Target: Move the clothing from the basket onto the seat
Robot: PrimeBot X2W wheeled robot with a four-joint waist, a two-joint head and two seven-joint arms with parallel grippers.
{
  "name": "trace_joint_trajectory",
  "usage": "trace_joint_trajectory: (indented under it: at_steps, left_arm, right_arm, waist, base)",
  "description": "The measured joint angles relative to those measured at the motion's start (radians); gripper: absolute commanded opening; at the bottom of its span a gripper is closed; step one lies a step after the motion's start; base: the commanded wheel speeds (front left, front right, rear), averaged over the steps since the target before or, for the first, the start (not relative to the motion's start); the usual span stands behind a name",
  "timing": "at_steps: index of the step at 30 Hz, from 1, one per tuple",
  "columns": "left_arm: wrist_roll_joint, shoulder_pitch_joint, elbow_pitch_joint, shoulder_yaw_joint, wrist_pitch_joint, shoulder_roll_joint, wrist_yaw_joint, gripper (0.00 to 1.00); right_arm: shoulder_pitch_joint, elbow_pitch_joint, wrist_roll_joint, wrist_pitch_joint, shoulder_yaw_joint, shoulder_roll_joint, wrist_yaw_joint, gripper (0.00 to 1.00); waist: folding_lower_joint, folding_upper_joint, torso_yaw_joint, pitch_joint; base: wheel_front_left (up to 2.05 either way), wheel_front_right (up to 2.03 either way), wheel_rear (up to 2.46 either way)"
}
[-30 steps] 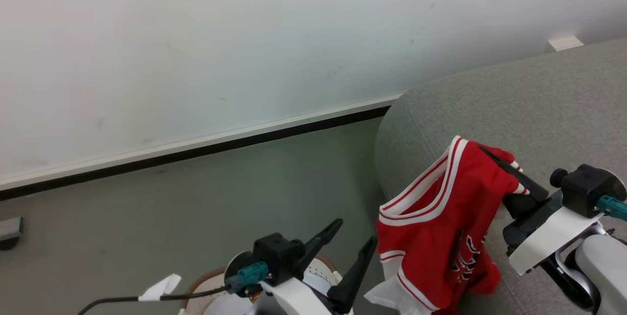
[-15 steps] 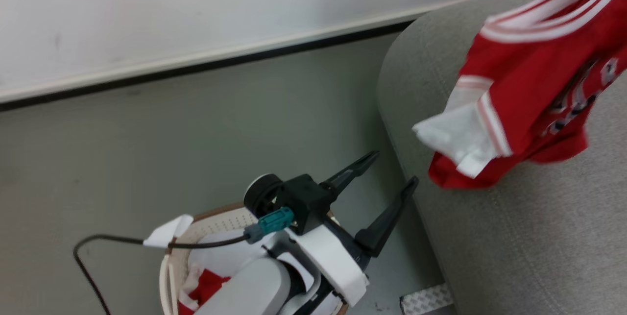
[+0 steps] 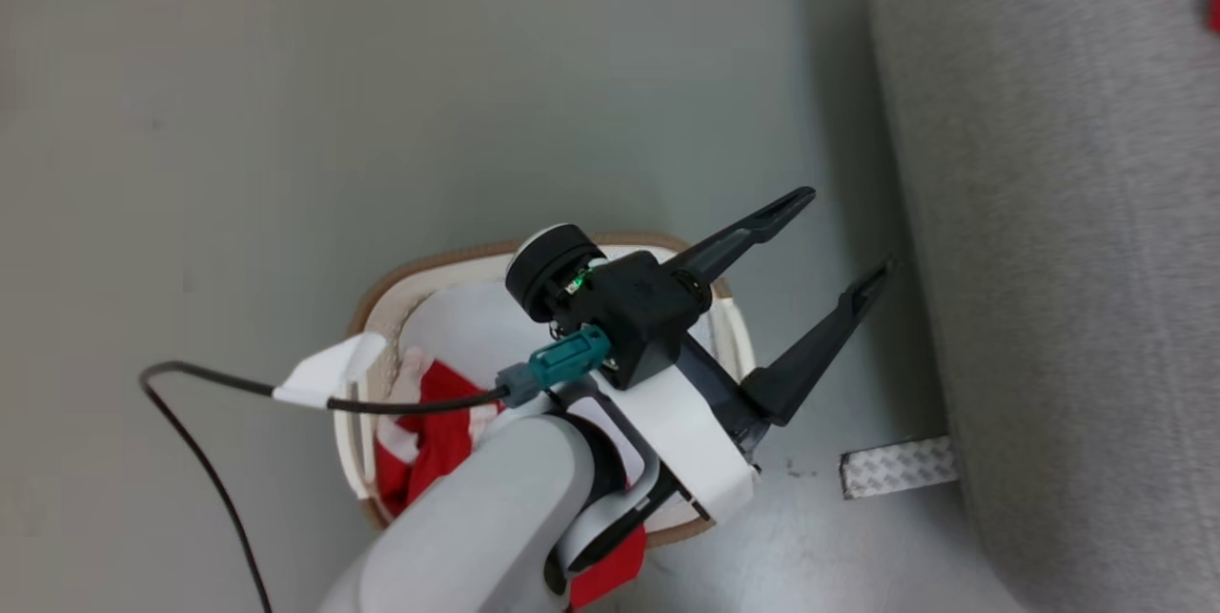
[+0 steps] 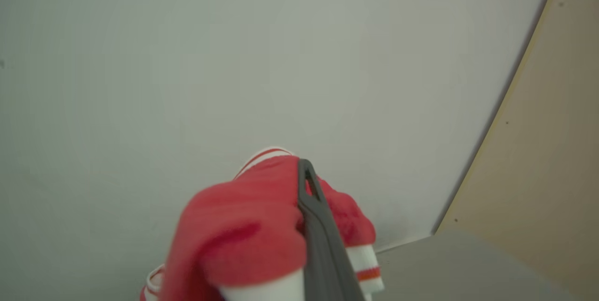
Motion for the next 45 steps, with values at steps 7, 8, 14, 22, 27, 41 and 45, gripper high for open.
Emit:
trace_joint_trajectory:
  at_steps: [7,8,14,22,27,41,45]
  left_arm:
    - [-0.015,0.014,0.022,0.004,-0.020,0.006,0.004,1.00]
    - [-0.015,0.016,0.023,0.004,-0.020,0.007,0.007,1.00]
    - [-0.019,0.035,0.029,0.022,-0.031,0.023,0.029,1.00]
    - [-0.054,0.114,0.049,0.059,-0.069,0.049,0.069,1.00]
    - [-0.053,0.172,0.071,0.092,-0.124,0.078,0.109,1.00]
    - [-0.078,0.377,0.193,0.206,-0.258,0.133,0.210,1.00]
    - [-0.072,0.439,0.219,0.254,-0.269,0.138,0.235,1.00]
  right_arm:
    - [0.102,0.217,-0.149,-0.054,-0.162,0.127,0.000,0.07]
    - [0.118,0.239,-0.164,-0.062,-0.183,0.144,0.000,0.17]
    - [0.180,0.295,-0.277,-0.099,-0.274,0.216,0.000,1.00]
    - [0.330,0.240,-0.304,-0.122,-0.278,0.332,0.000,1.00]
    - [0.492,0.056,-0.294,-0.124,-0.246,0.374,0.000,1.00]
    - [0.936,-0.394,-0.260,-0.127,-0.063,0.518,0.000,1.00]
    - [1.006,-0.428,-0.244,-0.127,-0.015,0.549,0.000,1.00]
  waist:
    - [0.0001,0.0000,0.055,0.067]
    - [0.0001,0.0000,0.057,0.067]
    - [-0.0001,0.0000,0.047,0.034]
    - [-0.0002,-0.0001,0.023,-0.070]
    - [-0.0003,-0.0001,0.013,-0.157]
    - [-0.0006,0.0000,0.057,-0.398]
    - [-0.0006,0.0000,0.080,-0.453]
  base:
    - [0.00,0.00,0.00]
    - [0.00,0.00,0.00]
    - [0.00,0.00,0.00]
    - [0.00,0.00,0.00]
    - [0.00,0.00,0.00]
    - [0.00,0.00,0.00]
    - [0.00,0.00,0.00]
